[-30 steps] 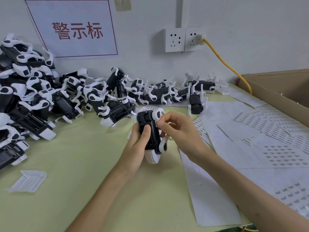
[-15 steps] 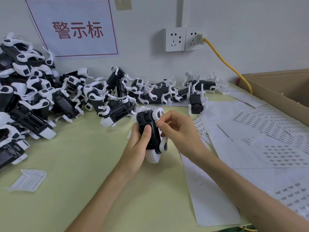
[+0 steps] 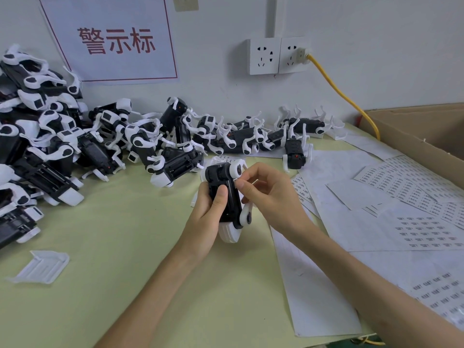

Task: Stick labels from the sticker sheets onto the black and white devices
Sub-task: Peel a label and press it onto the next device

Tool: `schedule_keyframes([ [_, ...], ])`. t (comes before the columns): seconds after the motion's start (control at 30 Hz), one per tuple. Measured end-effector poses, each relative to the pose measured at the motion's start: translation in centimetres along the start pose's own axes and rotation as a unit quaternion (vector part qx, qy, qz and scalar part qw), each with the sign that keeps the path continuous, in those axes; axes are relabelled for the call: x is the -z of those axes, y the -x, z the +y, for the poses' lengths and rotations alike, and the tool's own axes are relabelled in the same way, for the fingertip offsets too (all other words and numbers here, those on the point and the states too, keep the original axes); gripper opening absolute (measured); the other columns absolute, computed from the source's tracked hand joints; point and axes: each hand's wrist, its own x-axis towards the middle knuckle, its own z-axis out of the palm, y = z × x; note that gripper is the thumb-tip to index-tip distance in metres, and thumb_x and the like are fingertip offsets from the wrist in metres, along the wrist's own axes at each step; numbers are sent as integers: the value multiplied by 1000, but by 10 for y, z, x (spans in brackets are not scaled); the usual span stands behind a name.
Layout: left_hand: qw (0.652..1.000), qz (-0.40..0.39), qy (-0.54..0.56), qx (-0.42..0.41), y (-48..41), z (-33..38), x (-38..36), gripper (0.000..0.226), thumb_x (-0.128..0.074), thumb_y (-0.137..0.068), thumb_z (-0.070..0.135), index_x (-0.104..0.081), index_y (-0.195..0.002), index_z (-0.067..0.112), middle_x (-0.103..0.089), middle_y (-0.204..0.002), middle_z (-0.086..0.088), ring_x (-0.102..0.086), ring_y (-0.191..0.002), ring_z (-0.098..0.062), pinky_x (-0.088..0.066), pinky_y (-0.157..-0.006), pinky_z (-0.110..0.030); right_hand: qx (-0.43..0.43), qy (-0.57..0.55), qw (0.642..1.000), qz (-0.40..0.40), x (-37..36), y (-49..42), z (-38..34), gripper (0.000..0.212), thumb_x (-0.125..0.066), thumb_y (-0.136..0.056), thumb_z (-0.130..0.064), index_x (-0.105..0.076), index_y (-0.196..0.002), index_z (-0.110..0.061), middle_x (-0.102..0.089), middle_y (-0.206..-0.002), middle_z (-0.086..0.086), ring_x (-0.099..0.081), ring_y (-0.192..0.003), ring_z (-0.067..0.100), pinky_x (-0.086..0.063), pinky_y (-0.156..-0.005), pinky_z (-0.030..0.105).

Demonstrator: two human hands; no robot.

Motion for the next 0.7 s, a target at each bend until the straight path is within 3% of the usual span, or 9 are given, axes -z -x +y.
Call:
schedule_keyframes([
  [0.13, 1000, -3, 4, -2, 1, 1, 0, 38, -45, -93, 51, -54, -122, 28, -64, -128, -11, -61, -122, -21, -46, -109, -39, -24, -22, 999, 0, 2, -1, -1, 16, -75, -91, -13, -69, -77, -19, -70, -71, -3, -69, -64, 19, -57, -66, 34],
  [0.27, 1000, -5, 13, -2, 2, 3, 0, 39, -45, -93, 50, -54, -123, 27, -62, -128, -15, -60, -123, -27, -45, -111, -44, -43, -37, 998, -3, 3, -1, -2, 19, -77, -90, -13, -69, -74, -19, -72, -72, -2, -69, -64, 17, -54, -64, 27],
  [0.4, 1000, -12, 14, -5, 1, 2, 0, 38, -45, -93, 50, -54, -122, 28, -64, -126, -13, -63, -115, -17, -49, -104, -33, -59, -44, 997, -3, 4, -1, -3, 18, -78, -89, -15, -69, -73, -17, -71, -71, 1, -68, -65, 17, -55, -65, 27],
  [0.53, 1000, -17, 17, -4, 0, 0, 1, 38, -44, -94, 50, -55, -125, 31, -69, -114, 10, -64, -109, -2, -49, -92, -19, -76, -50, 996, 6, 5, -2, -3, 28, -83, -85, -21, -63, -68, -12, -67, -64, 5, -62, -65, 20, -52, -67, 32],
  [0.6, 1000, -15, 22, 1, 0, 1, 1, 39, -44, -94, 51, -56, -126, 32, -71, -114, 14, -65, -112, -3, -48, -93, -21, -85, -50, 995, -1, 5, -2, -3, 27, -82, -87, -22, -63, -71, -10, -65, -63, 2, -61, -65, 17, -51, -66, 28],
  [0.7, 999, -8, 47, 14, 0, 4, 1, 40, -46, -95, 52, -60, -125, 29, -73, -119, 5, -66, -117, -14, -48, -102, -33, -102, -93, 990, -29, 3, -1, -3, 17, -71, -95, -14, -65, -80, -9, -64, -69, 1, -60, -63, 11, -49, -62, 19],
])
